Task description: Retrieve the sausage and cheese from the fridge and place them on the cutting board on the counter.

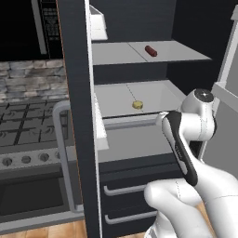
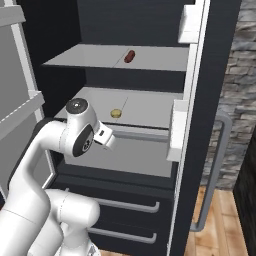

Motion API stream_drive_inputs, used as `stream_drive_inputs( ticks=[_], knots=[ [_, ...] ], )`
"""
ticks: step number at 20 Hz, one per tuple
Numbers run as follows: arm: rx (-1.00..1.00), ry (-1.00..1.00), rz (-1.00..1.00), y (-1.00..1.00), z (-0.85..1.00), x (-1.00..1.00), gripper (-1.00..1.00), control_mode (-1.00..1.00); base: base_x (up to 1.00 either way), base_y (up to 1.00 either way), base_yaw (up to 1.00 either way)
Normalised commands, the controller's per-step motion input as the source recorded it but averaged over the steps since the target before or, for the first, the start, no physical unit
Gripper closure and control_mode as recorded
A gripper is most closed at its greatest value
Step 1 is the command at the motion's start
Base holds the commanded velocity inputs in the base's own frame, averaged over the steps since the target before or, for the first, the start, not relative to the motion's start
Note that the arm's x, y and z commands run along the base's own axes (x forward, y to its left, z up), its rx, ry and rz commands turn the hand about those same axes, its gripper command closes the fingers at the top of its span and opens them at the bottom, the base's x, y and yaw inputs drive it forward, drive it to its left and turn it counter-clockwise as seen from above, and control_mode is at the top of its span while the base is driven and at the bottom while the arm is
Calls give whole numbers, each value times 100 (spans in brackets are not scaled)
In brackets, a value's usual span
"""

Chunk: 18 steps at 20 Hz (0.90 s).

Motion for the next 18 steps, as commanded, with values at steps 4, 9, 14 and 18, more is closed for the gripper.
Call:
stream_drive_inputs(
  ticks=[4,9,14,18],
  knots=[
    [0,0,0,0,0,0,-100,100,0,0,0],
    [0,0,0,0,0,0,-100,-100,0,0,0],
    [0,0,0,0,0,0,-100,-100,0,0,0],
    [-6,1,1,12,-2,26,-100,-100,0,0,0]
  ],
)
